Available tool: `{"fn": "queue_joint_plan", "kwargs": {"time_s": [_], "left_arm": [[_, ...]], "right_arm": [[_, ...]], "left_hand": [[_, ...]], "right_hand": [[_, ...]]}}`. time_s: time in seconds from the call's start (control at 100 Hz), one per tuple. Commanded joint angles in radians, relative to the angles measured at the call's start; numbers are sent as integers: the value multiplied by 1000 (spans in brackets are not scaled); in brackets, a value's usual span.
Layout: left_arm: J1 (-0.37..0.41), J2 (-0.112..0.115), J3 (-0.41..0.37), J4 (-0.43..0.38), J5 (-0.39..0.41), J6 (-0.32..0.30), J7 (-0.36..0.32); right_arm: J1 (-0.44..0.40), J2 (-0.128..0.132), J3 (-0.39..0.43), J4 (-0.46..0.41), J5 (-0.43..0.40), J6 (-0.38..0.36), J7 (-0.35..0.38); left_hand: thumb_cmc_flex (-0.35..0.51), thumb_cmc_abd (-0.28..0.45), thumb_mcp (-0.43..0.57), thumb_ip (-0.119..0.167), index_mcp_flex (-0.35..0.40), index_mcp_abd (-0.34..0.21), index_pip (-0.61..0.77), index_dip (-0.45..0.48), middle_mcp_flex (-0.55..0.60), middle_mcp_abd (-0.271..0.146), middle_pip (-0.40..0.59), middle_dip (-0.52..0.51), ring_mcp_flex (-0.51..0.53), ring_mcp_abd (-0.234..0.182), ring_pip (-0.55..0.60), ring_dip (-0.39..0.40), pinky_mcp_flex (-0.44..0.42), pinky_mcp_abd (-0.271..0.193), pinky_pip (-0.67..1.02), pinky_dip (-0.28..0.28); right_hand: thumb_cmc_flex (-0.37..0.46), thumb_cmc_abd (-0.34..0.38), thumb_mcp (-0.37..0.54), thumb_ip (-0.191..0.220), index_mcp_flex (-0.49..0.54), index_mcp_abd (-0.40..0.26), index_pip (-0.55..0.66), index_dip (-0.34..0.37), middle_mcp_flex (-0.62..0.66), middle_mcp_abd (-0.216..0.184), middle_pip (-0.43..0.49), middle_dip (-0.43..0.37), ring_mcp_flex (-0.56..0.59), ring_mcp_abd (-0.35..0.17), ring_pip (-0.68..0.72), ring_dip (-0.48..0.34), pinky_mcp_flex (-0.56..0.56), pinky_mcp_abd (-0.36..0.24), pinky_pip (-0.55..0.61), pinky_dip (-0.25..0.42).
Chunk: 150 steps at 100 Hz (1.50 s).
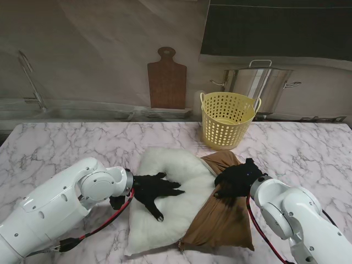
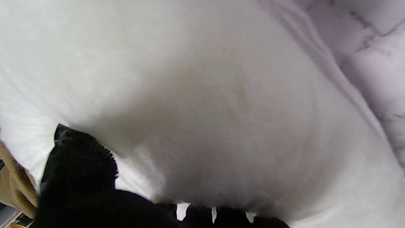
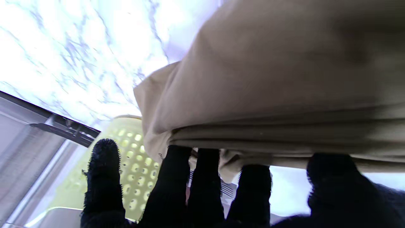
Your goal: Remove the pillowcase from the pillow and put it in the laundry basket
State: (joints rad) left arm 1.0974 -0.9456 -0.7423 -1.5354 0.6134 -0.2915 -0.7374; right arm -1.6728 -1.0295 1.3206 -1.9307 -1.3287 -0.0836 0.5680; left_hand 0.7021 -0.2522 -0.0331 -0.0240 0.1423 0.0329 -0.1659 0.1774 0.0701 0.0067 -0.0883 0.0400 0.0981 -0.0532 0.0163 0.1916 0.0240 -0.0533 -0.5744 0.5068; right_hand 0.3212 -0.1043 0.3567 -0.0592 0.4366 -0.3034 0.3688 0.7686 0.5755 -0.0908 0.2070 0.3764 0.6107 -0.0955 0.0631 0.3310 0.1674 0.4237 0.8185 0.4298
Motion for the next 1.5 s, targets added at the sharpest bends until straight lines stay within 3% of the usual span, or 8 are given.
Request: {"fn": "queue_joint_plan", "kwargs": {"time_s": [0.0, 0.43, 0.67, 0.83, 0.99, 1.11, 1.25, 1.49], "left_arm": [[18, 29, 15, 48, 15, 16, -52], [23, 35, -4, 38, 25, 21, -85], [14, 36, 8, 42, 19, 23, -90], [12, 37, 14, 47, 10, 24, -91], [93, 30, -97, -10, 40, -9, -71], [158, 24, -194, -82, 68, -37, -64], [235, 14, -311, -165, 95, -71, -36], [365, -35, -463, -248, 133, -75, 197]], "right_arm": [[-19, 17, 30, 32, -45, 28, 11], [-105, 4, 115, 49, -155, 119, 30], [-130, 1, 130, 48, -151, 161, 42], [-115, 5, 112, 63, -109, 177, 83], [-114, 13, 78, 56, -20, 141, 51], [-126, 14, 52, 21, 23, 123, 16], [-129, 18, 18, -10, 62, 87, 11], [-96, 32, -47, -20, 166, 32, 43]], "left_hand": [[30, -22, 17, 15, 112, 28, 176, 77, 32, 56, 71, 21, 24, 117, 25, -7, 19, 134, 750, 5], [30, -20, 15, 14, 116, 22, 177, 79, 32, 53, 71, 20, 25, 115, 24, -8, 19, 133, 752, 11], [34, -21, 16, 14, 117, 17, 176, 79, 34, 52, 72, 21, 26, 116, 24, -7, 20, 131, 753, 13], [36, -21, 16, 14, 119, 15, 176, 79, 37, 52, 75, 22, 29, 116, 25, -7, 21, 129, 755, 15], [29, -21, 13, 12, 133, 14, 181, 81, 56, 47, 80, 25, 38, 115, 28, -6, 26, 132, 758, 17], [30, -21, 14, 12, 138, 14, 183, 81, 68, 47, 83, 27, 46, 117, 30, -5, 31, 136, 761, 17], [40, -19, 18, 13, 160, 14, 191, 84, 106, 49, 93, 34, 80, 120, 42, -1, 52, 147, 773, 21], [296, 118, 15, 7, 291, 0, 249, 109, 245, 37, 134, 71, 218, 120, 79, 32, 104, 168, 907, 49]], "right_hand": [[-34, -1, 26, 10, 60, 228, 45, 26, 147, 88, 191, 101, 148, 195, 186, 98, 32, -8, 48, 29], [32, -68, 64, 20, 189, 278, 68, -19, 325, 105, 306, 172, 327, 201, 289, 169, 188, -134, 163, 75], [54, -84, 68, 20, 253, 414, -74, -255, 467, 138, 374, 161, 438, 212, 368, 219, 229, -150, 198, 63], [39, -77, 65, 20, 209, 401, -123, -348, 481, 120, 418, 187, 460, 202, 410, 246, 231, -138, 221, 72], [40, -88, 75, 21, 107, 257, -107, -355, 406, 70, 393, 188, 403, 178, 366, 230, 225, -150, 230, 80], [49, -97, 82, 23, 100, 230, -97, -351, 416, 61, 393, 189, 406, 177, 371, 232, 229, -146, 237, 84], [54, -84, 86, 24, 92, 293, -99, -357, 426, 70, 392, 191, 417, 183, 381, 235, 234, -146, 242, 86], [70, -78, 71, 24, 104, 364, -123, -392, 423, 94, 387, 184, 413, 194, 380, 232, 239, -145, 238, 79]]}}
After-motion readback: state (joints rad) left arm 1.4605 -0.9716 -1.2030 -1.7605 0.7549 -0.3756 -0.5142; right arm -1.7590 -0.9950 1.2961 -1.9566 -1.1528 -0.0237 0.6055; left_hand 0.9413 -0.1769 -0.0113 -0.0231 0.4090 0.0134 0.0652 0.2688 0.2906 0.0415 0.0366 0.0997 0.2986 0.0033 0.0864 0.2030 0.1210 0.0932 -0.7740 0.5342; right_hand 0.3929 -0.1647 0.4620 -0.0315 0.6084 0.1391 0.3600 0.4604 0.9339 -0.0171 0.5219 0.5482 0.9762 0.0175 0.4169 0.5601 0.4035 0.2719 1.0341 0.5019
